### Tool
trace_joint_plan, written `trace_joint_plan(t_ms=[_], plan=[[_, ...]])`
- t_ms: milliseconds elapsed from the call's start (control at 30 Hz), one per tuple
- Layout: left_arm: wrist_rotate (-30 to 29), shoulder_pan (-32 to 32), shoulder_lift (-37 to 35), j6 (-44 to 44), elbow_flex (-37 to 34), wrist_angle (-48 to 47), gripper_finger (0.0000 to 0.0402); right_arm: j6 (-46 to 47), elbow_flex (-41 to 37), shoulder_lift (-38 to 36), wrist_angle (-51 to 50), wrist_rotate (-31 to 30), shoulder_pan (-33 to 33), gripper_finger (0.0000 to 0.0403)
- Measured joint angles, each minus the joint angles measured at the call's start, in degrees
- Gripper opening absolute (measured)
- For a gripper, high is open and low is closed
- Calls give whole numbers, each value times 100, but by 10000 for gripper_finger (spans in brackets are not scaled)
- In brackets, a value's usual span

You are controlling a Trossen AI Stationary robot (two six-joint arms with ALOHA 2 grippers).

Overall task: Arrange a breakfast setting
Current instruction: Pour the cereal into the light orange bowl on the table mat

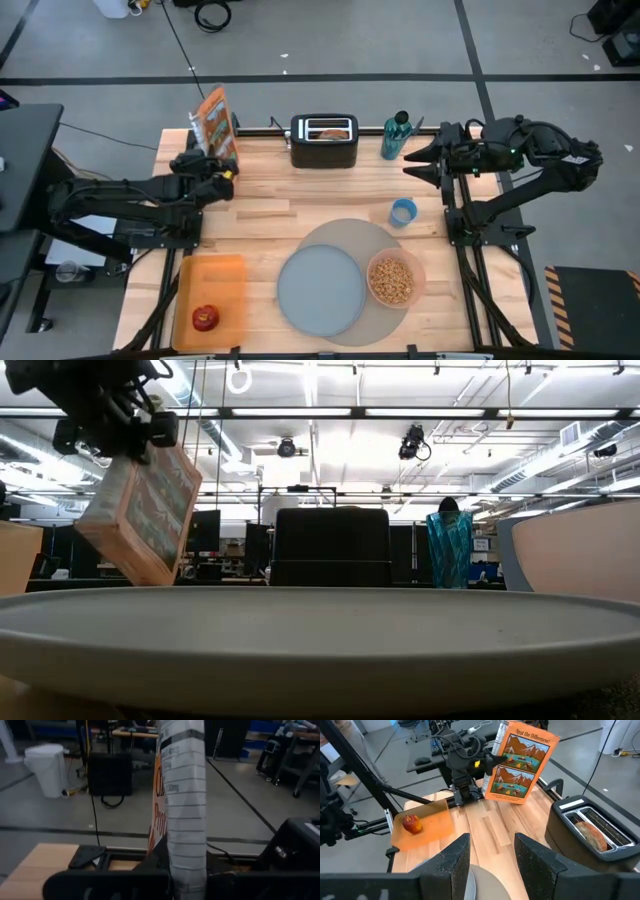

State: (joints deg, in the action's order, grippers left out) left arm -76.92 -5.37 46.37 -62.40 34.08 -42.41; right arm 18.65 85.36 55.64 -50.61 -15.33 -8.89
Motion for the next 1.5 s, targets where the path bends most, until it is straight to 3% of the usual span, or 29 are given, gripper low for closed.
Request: trace_joint_plan(t_ms=[533, 833, 1167, 1300, 1500], plan=[[-645, -451, 0, 162, -669, 96, 13, 383, 0, 29, 2, 342, 384, 162], [-624, -673, 2, -574, -1296, 127, 13, 595, 0, 76, 199, 381, 426, 162], [-613, -673, 4, 157, -1298, 109, 16, 739, 2, 192, 268, 456, 426, 162], [-507, -673, 7, 297, -1298, 102, 40, 744, 2, 267, 310, 514, 426, 162], [-321, -673, 7, 526, -1298, 126, 108, 820, 2, 347, 350, 650, 426, 162]])
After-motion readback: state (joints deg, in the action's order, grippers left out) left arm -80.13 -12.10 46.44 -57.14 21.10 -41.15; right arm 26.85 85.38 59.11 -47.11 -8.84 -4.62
